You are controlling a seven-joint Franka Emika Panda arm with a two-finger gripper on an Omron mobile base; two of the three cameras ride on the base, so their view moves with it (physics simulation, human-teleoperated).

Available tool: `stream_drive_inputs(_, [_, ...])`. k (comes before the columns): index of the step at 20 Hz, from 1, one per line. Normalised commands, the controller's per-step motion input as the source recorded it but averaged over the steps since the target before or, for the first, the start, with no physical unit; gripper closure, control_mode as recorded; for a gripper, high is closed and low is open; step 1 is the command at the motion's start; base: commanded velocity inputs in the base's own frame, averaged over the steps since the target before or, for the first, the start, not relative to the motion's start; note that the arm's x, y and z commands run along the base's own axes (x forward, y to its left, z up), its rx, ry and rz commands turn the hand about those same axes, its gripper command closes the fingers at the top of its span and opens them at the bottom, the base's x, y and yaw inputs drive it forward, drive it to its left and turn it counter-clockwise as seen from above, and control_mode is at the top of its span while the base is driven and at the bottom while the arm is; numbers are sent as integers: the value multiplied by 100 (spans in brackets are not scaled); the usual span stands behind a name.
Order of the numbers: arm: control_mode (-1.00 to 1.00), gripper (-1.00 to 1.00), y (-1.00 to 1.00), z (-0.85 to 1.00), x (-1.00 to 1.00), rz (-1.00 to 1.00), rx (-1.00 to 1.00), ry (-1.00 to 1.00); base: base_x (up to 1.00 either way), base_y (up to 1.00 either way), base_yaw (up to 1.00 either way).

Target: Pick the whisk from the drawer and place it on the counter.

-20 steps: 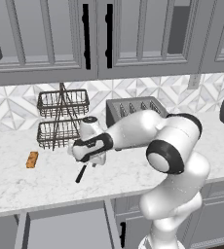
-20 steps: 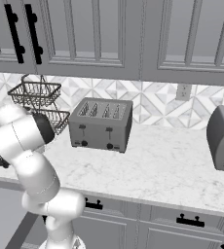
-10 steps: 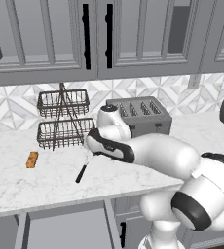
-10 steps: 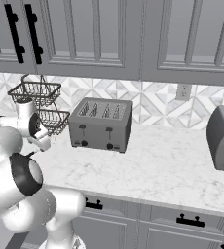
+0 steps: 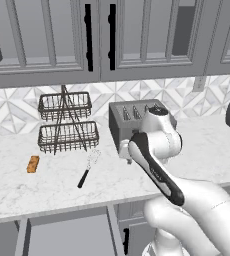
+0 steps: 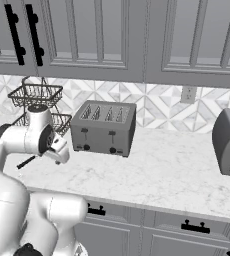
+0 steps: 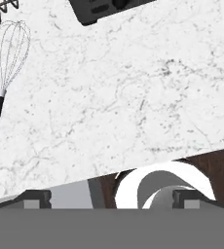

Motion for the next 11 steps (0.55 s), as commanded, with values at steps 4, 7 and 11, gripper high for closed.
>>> stream_drive_inputs(4, [-100,-100,-85,74,-78,20,0,-7,0,0,0])
stream_drive_inputs(7, [-100,-100,-49,97,-50,13,0,-1,0,0,0])
stream_drive_inputs(11, [-100,-100,-5,100,-11,7,0,0,0,0,0])
